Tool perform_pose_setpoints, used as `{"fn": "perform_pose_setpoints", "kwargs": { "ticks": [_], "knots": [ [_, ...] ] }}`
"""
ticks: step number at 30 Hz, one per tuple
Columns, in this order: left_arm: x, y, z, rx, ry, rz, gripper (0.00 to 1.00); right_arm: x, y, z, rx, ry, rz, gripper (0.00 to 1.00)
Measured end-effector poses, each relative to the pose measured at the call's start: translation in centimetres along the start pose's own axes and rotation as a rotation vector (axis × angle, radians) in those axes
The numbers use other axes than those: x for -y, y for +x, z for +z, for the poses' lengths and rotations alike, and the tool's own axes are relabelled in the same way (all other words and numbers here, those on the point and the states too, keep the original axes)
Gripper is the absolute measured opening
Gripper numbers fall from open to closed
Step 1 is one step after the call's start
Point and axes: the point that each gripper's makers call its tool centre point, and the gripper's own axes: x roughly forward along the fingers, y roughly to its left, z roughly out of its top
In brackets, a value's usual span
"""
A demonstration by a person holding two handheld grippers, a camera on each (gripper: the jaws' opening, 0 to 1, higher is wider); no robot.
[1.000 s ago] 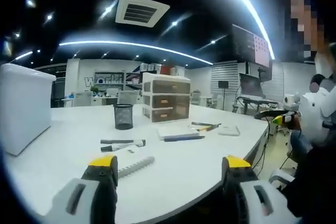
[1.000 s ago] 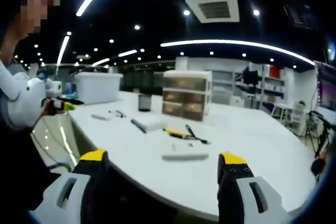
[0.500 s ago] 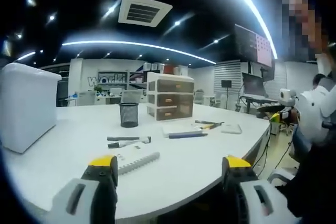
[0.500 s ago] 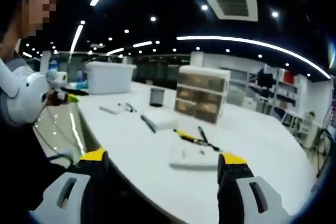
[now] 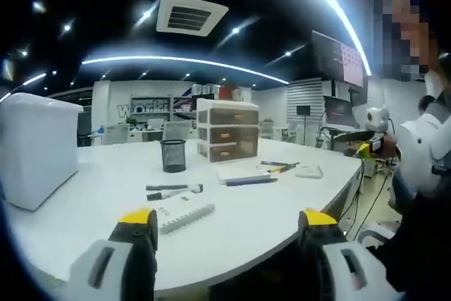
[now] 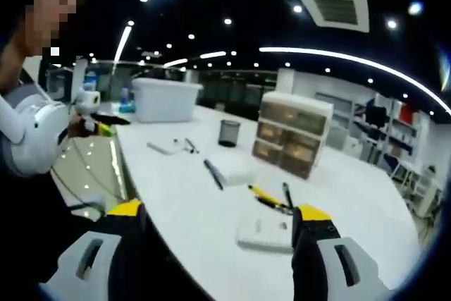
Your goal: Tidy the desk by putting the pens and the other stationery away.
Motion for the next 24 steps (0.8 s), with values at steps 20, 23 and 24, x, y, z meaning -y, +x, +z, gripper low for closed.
{"fn": "perform_pose_setpoints", "kwargs": {
  "ticks": [20, 23, 24],
  "knots": [
    [0.4, -0.6, 0.1, -0.020, 0.013, 0.000, 0.81, -0.7, 2.5, 1.8, -0.070, -0.076, 0.105, 0.79],
    [0.3, -0.9, 0.0, -0.019, 0.010, 0.001, 0.81, -0.9, 2.8, 1.9, -0.082, -0.088, 0.114, 0.79],
    [0.3, -0.9, -0.1, -0.020, 0.009, 0.001, 0.81, -1.0, 2.9, 2.0, -0.085, -0.092, 0.118, 0.79]
  ]
}}
